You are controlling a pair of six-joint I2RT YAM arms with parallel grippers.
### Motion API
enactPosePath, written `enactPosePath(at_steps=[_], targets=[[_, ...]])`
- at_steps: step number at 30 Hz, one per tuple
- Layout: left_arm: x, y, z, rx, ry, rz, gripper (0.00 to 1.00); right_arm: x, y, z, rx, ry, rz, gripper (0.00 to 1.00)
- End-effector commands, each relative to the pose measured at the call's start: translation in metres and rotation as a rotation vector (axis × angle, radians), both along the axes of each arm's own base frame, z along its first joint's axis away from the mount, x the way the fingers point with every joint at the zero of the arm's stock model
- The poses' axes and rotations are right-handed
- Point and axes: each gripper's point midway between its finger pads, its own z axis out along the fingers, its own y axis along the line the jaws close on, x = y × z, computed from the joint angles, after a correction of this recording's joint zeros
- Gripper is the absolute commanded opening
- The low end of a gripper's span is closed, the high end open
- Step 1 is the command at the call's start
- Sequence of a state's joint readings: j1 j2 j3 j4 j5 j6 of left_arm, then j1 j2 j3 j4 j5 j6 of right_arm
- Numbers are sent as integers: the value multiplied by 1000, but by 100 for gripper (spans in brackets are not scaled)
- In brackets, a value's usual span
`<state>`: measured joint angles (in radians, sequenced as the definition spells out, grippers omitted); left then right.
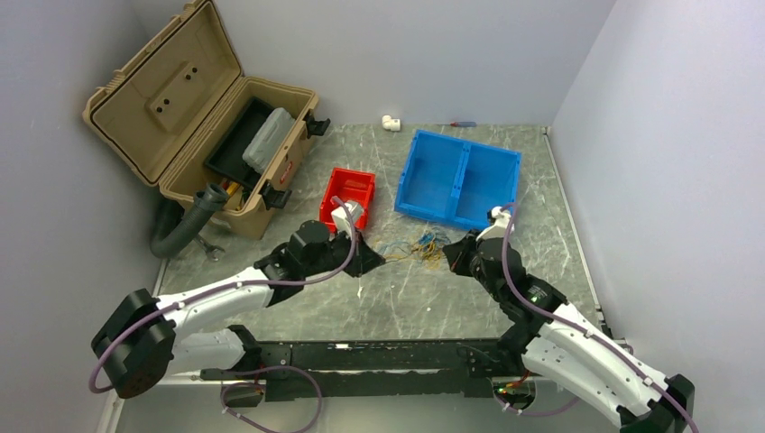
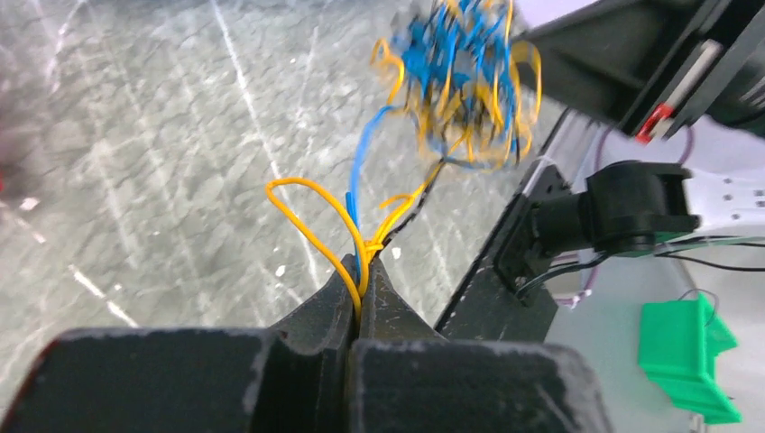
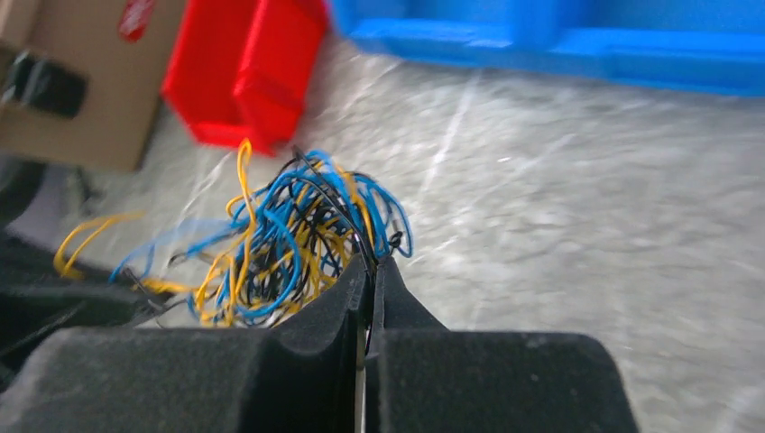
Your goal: Untangle the cables
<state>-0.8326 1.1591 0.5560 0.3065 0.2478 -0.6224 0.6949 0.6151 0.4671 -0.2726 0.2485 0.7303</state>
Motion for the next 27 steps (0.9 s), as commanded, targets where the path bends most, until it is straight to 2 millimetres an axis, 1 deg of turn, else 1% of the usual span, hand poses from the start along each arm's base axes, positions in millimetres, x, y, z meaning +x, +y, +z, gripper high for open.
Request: enactPosePath(at_steps=[1, 2, 3, 4, 6, 8, 9, 12, 14, 17, 19, 24, 27], targets=[[0, 22, -15, 143, 14, -24, 0, 12, -78, 3, -247, -14, -337, 8], [1, 24, -16, 163, 9, -33, 0, 12, -83, 4, -261, -14, -357, 13], [0, 24, -17, 180, 14, -44, 0, 12, -85, 6, -267, -17, -366, 16], [1, 22, -15, 187, 14, -55, 0, 12, -85, 8, -269, -23, -364, 20], [-2, 17, -17, 189, 26, -93, 0, 13, -81, 10, -262, -31, -343, 26], [-5, 11, -19, 179, 43, -127, 0, 12, -63, 13, -268, -54, -216, 30], [-6, 8, -22, 172, 54, -142, 0, 11, -49, 15, -250, -70, -134, 34], [-10, -2, -26, 138, 83, -182, 0, 4, -19, 17, -186, -81, 26, 50], [-12, -5, -30, 131, 105, -199, 0, -1, -4, 15, -160, -80, 113, 58], [-12, -7, -36, 151, 130, -207, 0, -9, 18, 9, -125, -74, 238, 63], [-11, -7, -36, 159, 129, -209, 0, -12, 27, 2, -110, -52, 279, 65], [-8, -1, -33, 184, 115, -179, 0, -14, 37, -14, -92, -8, 317, 65], [-10, 4, -25, 161, 87, -159, 8, -14, 39, -18, -92, 8, 322, 65]])
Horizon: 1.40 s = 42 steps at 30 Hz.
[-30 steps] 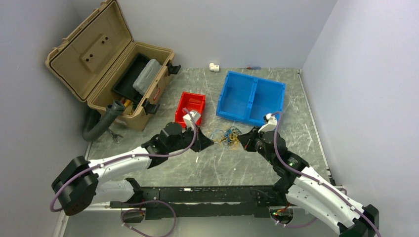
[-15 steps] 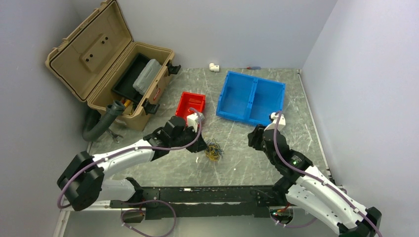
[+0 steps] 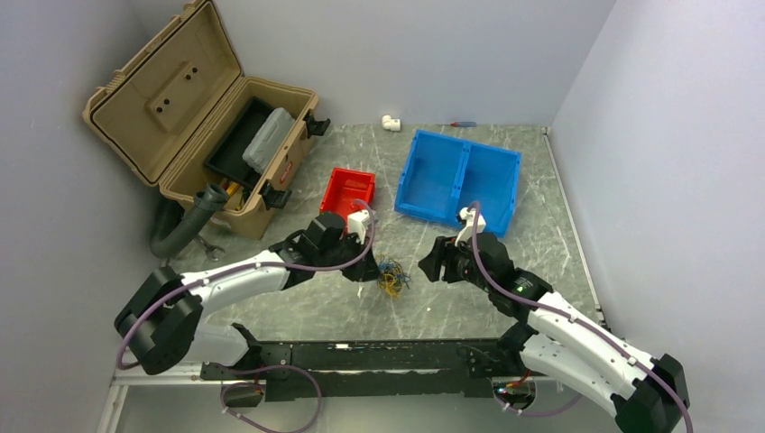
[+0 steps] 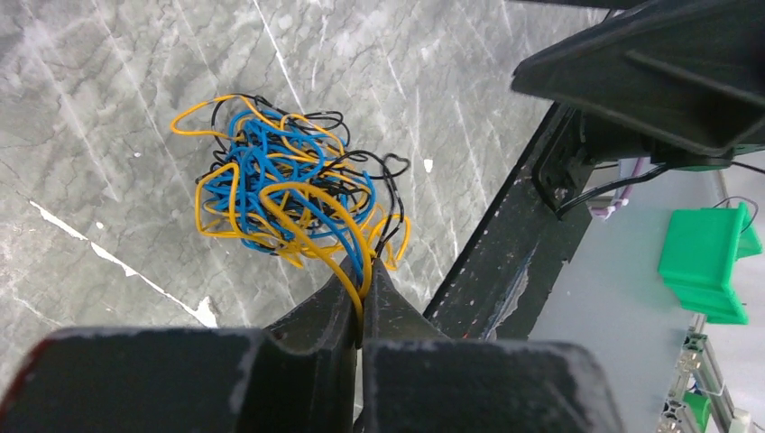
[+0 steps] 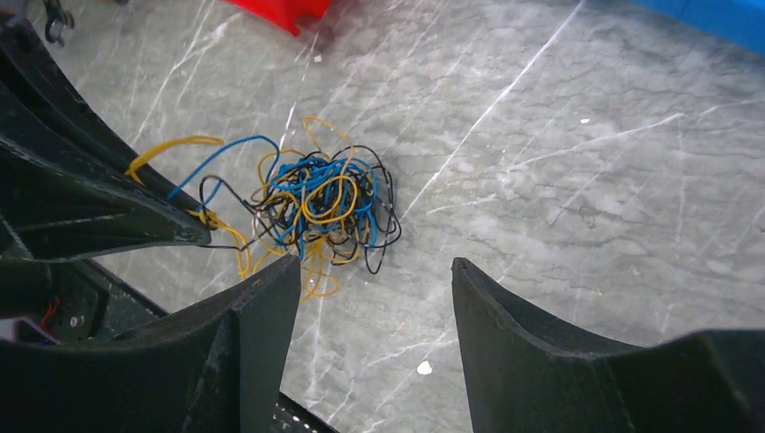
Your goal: Untangle the cables
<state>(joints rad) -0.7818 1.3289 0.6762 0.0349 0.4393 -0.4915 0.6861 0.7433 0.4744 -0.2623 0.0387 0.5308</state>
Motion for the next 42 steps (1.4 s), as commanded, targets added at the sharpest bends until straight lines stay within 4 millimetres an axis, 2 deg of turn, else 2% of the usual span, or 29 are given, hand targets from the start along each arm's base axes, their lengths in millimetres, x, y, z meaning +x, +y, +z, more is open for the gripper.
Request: enactPosePath(at_steps=[1, 6, 10, 13, 17, 20, 24, 29, 32, 34, 36, 39, 42], targets=[[4, 1, 33, -65, -85, 17, 11, 1, 15, 12, 63, -32, 55, 65], [0, 23, 43, -11, -114, 71, 36, 0, 13, 10, 72, -28, 38, 66], [2, 45, 60, 15, -187, 145, 70, -1, 15, 7, 105, -2, 25, 67], [8, 52, 65, 50, -220, 171, 76, -3, 19, 0, 126, 34, 20, 67], [15, 50, 49, 189, -220, 191, 77, -2, 21, -8, 149, 70, -14, 66], [14, 32, 45, 263, -230, 153, 77, -1, 19, -7, 175, 70, -36, 66], [23, 10, 48, 306, -247, 147, 78, -3, 15, -9, 174, 70, -52, 65], [31, -4, 32, 429, -199, 132, 78, -1, 3, -8, 136, 58, -100, 65], [27, -5, -4, 491, -144, 133, 79, -2, 1, -7, 143, 52, -106, 65], [16, -8, -28, 468, -87, 114, 79, -3, 0, -8, 144, 52, -105, 64], [4, -15, -43, 407, -28, 89, 78, -4, 0, -10, 140, 60, -106, 64], [-8, -29, -44, 278, -2, 46, 66, -7, 0, -15, 143, 71, -99, 64], [-8, -27, -37, 225, -24, 57, 29, -8, 2, -16, 150, 77, -89, 64]])
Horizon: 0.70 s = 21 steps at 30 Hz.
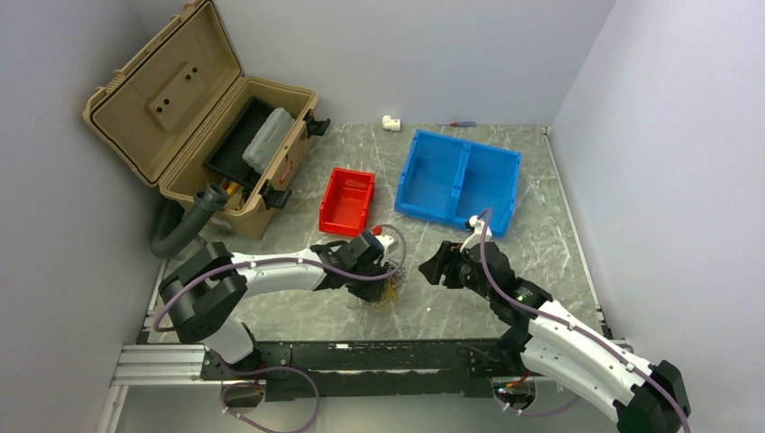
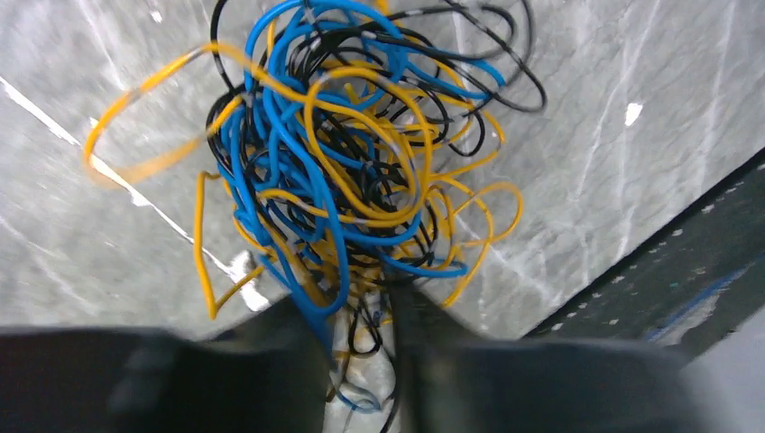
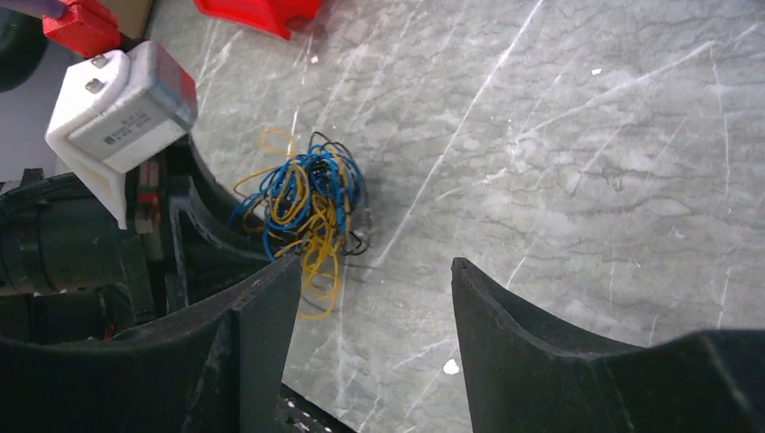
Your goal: Untangle the cables
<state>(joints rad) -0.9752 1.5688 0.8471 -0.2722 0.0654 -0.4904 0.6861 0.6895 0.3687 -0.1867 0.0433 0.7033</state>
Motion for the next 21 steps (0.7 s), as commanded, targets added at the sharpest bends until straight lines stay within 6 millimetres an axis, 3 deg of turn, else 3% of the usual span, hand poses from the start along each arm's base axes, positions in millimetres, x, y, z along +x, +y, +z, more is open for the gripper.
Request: enactPosePath(at_steps=[1, 2, 3, 13, 21], targets=[[8, -33, 44, -248, -73, -18, 15, -2, 2, -1, 16, 9, 4, 64], [10, -31, 50, -266, -92, -18, 2, -3, 2, -1, 14, 11, 5, 64], [12, -30, 56, -283, -110, -15, 0, -3, 1, -2, 11, 13, 5, 64], [11, -20, 131, -620, -219, -69, 0, -4, 7, 12, 91, -17, 10, 62], [-2, -23, 167, -812, -202, -142, 0, -13, 29, 42, 237, -88, 126, 60]])
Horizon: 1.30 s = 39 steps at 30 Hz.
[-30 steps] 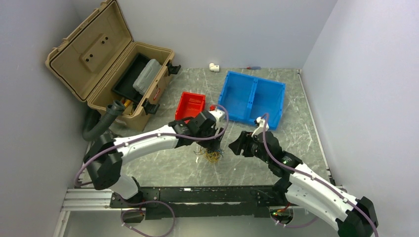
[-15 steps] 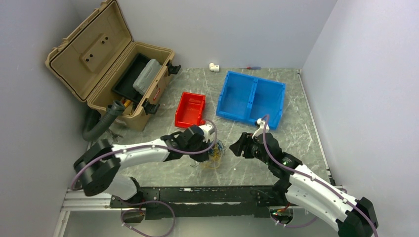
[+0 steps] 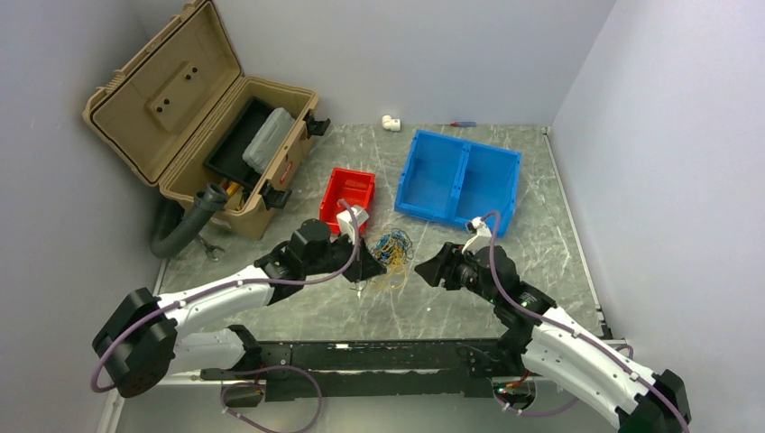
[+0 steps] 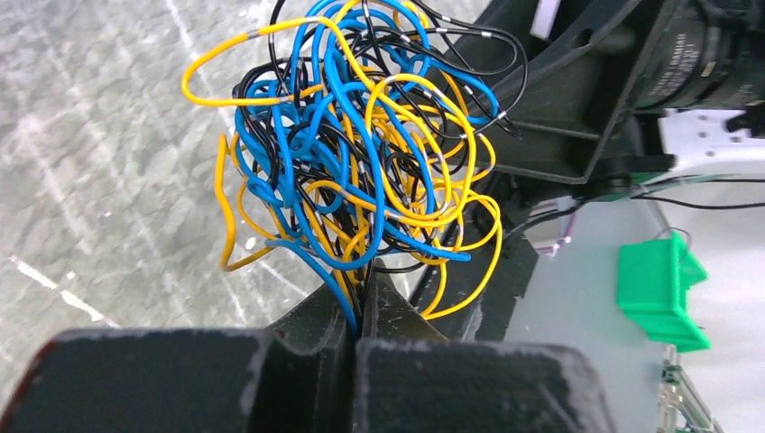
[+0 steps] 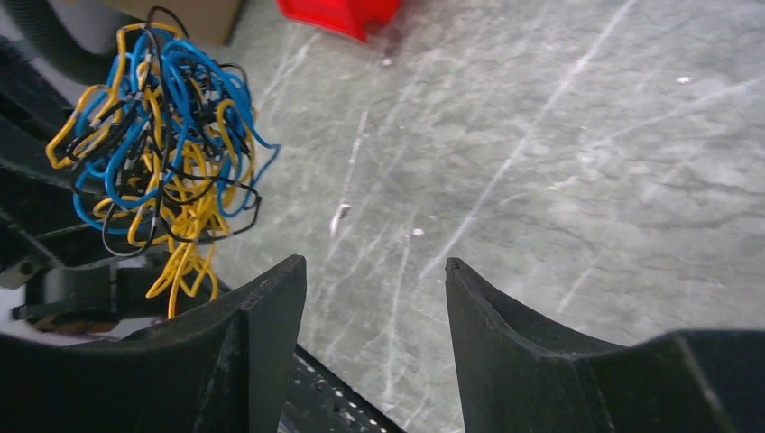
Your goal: Untangle the cables
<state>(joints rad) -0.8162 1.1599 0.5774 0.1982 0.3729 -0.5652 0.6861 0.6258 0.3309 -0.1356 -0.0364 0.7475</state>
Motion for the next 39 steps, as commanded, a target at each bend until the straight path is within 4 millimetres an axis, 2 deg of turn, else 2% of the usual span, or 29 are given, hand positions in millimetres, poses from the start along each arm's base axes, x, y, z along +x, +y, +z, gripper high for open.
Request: enactPosePath(at_steps=[1, 5, 9, 15, 27, 32, 35, 36, 39], targets=[[-14, -13, 53, -206, -71, -111, 0, -4, 21, 38, 161, -98, 86, 60], [-20, -12, 68, -268, -104, -132, 0, -16, 33, 64, 298, -178, 174, 59], [-24, -12, 76, -297, -123, -154, 0, -28, 40, 79, 394, -226, 246, 58], [-28, -20, 80, -306, -109, -204, 0, -29, 47, 81, 400, -217, 283, 56], [-29, -22, 77, -278, -110, -207, 0, -35, 48, 104, 488, -302, 316, 52], [-33, -25, 78, -287, -111, -223, 0, -38, 45, 112, 508, -343, 321, 66], [-36, -30, 77, -280, -106, -246, 0, -37, 45, 115, 501, -350, 319, 69], [-38, -32, 77, -279, -105, -258, 0, -37, 46, 116, 498, -350, 321, 67], [-44, -39, 78, -274, -108, -287, 0, -34, 49, 114, 479, -335, 326, 41]])
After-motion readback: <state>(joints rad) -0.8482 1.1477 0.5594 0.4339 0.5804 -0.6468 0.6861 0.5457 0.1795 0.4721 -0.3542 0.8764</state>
